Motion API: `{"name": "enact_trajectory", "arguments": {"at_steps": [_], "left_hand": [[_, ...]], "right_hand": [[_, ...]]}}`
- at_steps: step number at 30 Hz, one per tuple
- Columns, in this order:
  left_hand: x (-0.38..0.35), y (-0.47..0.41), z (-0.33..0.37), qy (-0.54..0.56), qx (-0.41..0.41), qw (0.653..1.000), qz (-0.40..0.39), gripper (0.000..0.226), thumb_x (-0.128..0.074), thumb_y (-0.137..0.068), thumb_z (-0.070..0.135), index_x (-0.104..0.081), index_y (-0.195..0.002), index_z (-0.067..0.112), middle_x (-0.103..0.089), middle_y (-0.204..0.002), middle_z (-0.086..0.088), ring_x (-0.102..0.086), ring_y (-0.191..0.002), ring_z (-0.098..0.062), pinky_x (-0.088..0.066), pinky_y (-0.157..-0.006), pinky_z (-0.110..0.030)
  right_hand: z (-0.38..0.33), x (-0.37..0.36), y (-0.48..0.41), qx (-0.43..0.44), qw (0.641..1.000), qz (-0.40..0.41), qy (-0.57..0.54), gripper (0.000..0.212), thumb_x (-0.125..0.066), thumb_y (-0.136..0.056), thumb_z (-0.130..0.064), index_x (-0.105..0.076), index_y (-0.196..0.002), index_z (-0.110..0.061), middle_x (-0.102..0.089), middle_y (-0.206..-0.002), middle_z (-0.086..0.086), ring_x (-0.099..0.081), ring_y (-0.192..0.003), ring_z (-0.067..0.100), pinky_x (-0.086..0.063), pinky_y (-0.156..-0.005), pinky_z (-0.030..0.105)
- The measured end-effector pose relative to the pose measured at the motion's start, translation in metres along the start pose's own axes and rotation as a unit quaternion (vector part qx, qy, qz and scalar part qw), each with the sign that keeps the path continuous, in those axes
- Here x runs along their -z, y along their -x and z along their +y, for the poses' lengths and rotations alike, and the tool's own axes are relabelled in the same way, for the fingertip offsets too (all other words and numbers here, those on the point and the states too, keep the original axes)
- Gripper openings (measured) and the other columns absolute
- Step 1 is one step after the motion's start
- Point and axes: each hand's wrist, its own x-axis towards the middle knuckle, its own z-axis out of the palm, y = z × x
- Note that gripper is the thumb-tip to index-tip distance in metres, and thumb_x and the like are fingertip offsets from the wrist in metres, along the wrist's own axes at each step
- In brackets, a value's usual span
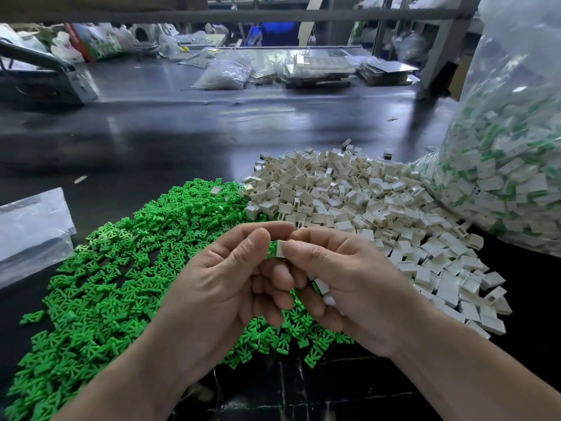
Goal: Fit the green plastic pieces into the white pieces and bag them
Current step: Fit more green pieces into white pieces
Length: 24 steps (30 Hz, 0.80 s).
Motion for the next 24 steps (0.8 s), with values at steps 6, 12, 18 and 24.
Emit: {"name": "enact_trajectory", "arguments": {"at_steps": [6, 12, 18, 24], "left_hand": [[-0.004, 0.0, 0.0, 0.064, 0.041, 0.997, -0.006, 0.029, -0.06, -0.083, 0.03, -0.075, -0.098, 0.01, -0.066, -0.065, -0.012, -0.064, -0.05, -0.018, -0.051, -0.041, -0.024], [-0.005, 0.0, 0.002, 0.069, 0.057, 0.996, 0.007, 0.026, -0.059, -0.084, 0.027, -0.076, -0.095, 0.01, -0.064, -0.062, -0.01, -0.063, -0.047, -0.017, -0.05, -0.039, -0.023], [-0.008, 0.001, 0.003, 0.084, 0.069, 0.994, 0.01, 0.025, -0.062, -0.079, 0.028, -0.076, -0.09, 0.011, -0.06, -0.056, -0.007, -0.06, -0.042, -0.015, -0.048, -0.036, -0.021], [-0.012, 0.003, -0.002, 0.08, 0.046, 0.995, 0.025, 0.02, -0.062, -0.081, 0.029, -0.075, -0.085, 0.014, -0.057, -0.052, -0.005, -0.057, -0.039, -0.014, -0.046, -0.035, -0.019]], "right_hand": [[0.0, 0.001, 0.0, -0.047, 0.999, -0.014, -0.018, 0.035, -0.064, -0.084, -0.034, -0.066, -0.106, -0.007, -0.056, -0.064, -0.001, -0.045, -0.04, 0.008, -0.03, -0.033, 0.015], [-0.002, 0.001, -0.001, -0.058, 0.998, -0.018, -0.017, 0.032, -0.065, -0.084, -0.034, -0.068, -0.106, -0.009, -0.058, -0.063, -0.003, -0.045, -0.039, 0.006, -0.03, -0.033, 0.014], [-0.006, 0.001, 0.0, -0.065, 0.998, -0.024, -0.014, 0.025, -0.066, -0.084, -0.033, -0.071, -0.1, -0.015, -0.058, -0.063, -0.002, -0.044, -0.039, 0.006, -0.03, -0.032, 0.015], [-0.006, -0.004, 0.003, -0.039, 0.999, -0.026, -0.002, 0.015, -0.065, -0.087, -0.032, -0.072, -0.089, -0.019, -0.058, -0.063, -0.001, -0.043, -0.039, 0.007, -0.029, -0.033, 0.015]]}}
